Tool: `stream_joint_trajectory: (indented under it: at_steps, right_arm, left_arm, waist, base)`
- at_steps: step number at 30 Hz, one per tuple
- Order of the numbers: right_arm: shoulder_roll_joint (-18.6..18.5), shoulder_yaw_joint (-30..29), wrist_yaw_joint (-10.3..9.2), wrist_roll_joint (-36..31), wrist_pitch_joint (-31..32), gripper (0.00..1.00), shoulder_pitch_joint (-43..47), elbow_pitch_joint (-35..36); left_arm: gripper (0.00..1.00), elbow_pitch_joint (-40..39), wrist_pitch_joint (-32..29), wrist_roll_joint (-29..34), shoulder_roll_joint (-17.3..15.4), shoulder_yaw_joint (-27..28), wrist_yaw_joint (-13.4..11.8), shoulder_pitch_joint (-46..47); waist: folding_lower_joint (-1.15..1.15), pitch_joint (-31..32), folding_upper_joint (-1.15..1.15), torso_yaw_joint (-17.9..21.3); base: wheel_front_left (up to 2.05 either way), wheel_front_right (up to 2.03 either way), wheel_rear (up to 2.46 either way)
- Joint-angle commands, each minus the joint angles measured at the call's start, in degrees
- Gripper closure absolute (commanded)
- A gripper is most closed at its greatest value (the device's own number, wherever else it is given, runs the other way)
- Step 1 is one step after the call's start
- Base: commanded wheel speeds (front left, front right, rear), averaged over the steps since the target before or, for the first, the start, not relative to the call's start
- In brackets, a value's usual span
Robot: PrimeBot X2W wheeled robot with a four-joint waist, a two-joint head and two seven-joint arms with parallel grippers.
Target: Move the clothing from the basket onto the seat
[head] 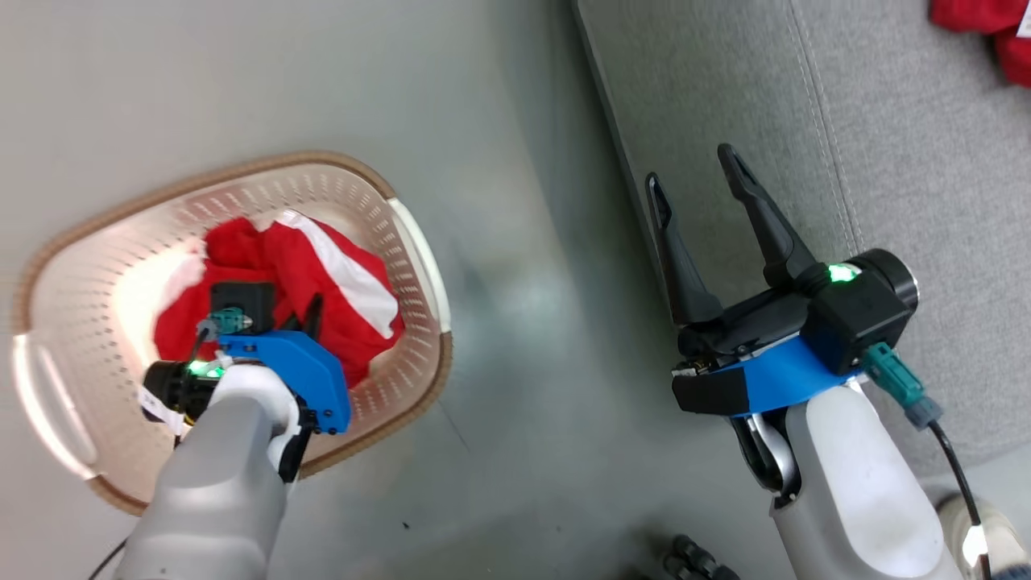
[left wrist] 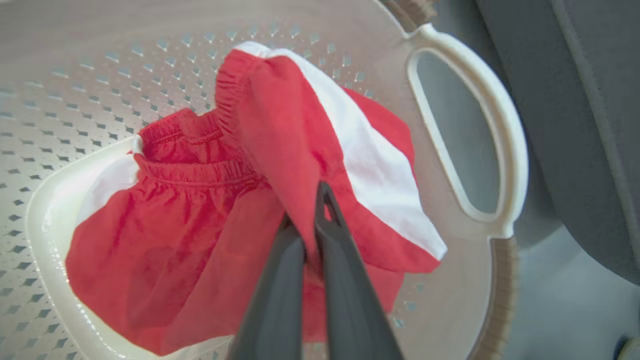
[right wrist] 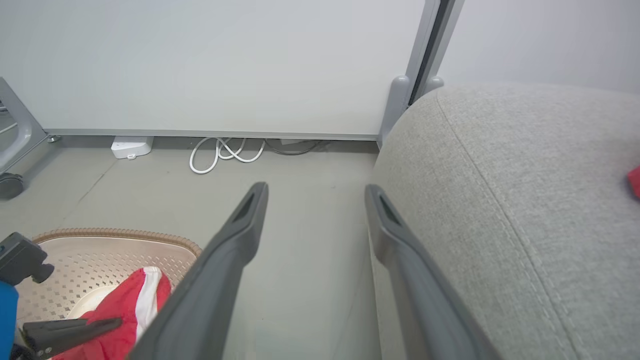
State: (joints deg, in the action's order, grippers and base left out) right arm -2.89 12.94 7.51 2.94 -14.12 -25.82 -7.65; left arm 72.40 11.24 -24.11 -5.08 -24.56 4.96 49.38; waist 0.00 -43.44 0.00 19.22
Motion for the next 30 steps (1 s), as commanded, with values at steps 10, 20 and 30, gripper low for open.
stream_joint_trajectory:
  at_steps: [10,20,30]
  right_arm:
    - [-0.3,-0.7,-0.04,-2.0,2.8,0.0,4.7,-2.9]
    - [-1.3,-1.6,-0.05,-1.1,5.6,0.0,11.9,-3.7]
    - [-1.5,-2.0,-0.04,-0.5,8.5,0.0,17.5,-2.2]
  left_arm:
    - [1.0,-2.3,2.4,-0.8,2.1,-4.5,2.1,-4.0]
    - [1.0,-15.3,-0.9,-9.4,2.1,-16.5,2.6,-8.0]
    - [1.0,-25.0,-3.2,-19.2,2.1,-25.3,1.7,-5.4]
  waist:
    - [0.0,19.5,0.0,-10.0]
    - [0.0,34.4,0.0,-14.3]
    - [0.0,41.9,0.0,-17.3]
  base:
    - [0.0,0.0,0.0]
    - [0.0,0.0,0.0]
    - [0.0,0.0,0.0]
